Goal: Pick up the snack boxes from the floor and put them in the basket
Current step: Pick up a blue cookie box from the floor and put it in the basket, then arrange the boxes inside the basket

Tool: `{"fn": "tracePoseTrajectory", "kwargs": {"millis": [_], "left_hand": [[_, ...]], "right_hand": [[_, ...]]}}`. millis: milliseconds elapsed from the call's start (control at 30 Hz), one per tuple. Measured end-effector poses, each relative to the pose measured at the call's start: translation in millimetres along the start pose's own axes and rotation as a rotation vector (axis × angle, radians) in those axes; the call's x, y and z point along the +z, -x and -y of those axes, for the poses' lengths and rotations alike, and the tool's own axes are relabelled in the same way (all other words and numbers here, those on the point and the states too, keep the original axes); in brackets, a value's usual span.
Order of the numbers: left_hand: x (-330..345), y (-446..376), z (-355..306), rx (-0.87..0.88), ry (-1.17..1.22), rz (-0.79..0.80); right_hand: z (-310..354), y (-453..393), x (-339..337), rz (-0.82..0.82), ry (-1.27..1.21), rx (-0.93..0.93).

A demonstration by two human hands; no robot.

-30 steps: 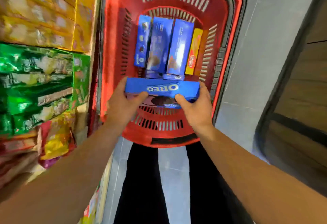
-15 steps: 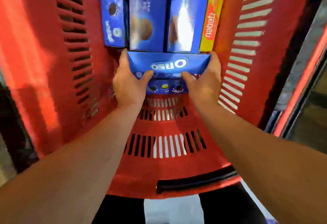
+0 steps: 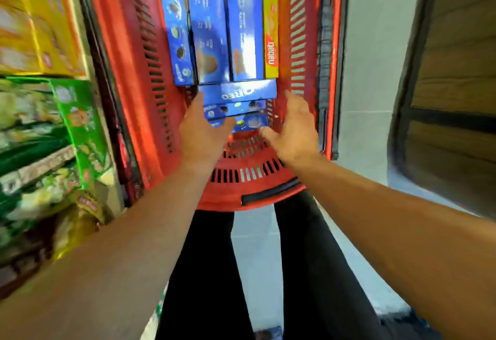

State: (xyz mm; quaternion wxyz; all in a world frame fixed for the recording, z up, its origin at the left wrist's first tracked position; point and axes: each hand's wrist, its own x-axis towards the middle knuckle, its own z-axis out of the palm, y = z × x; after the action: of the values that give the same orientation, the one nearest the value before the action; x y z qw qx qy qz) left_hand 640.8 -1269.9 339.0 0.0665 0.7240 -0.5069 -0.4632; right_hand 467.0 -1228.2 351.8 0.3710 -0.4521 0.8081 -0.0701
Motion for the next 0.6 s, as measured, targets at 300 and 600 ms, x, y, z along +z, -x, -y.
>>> {"fn": "tracePoseTrajectory", "kwargs": {"millis": [300, 600], "left_hand": [[-99.3, 155.5, -139.3, 0.451, -0.418, 0.386], [-71.5, 277.1, -216.8, 0.879, -0.734, 0.496]], "right_hand": [[22.9, 173.0, -146.7, -0.087, -0.038, 0.028], [-57.5, 315.6, -184.3, -0.237, -0.124, 0.241]]}}
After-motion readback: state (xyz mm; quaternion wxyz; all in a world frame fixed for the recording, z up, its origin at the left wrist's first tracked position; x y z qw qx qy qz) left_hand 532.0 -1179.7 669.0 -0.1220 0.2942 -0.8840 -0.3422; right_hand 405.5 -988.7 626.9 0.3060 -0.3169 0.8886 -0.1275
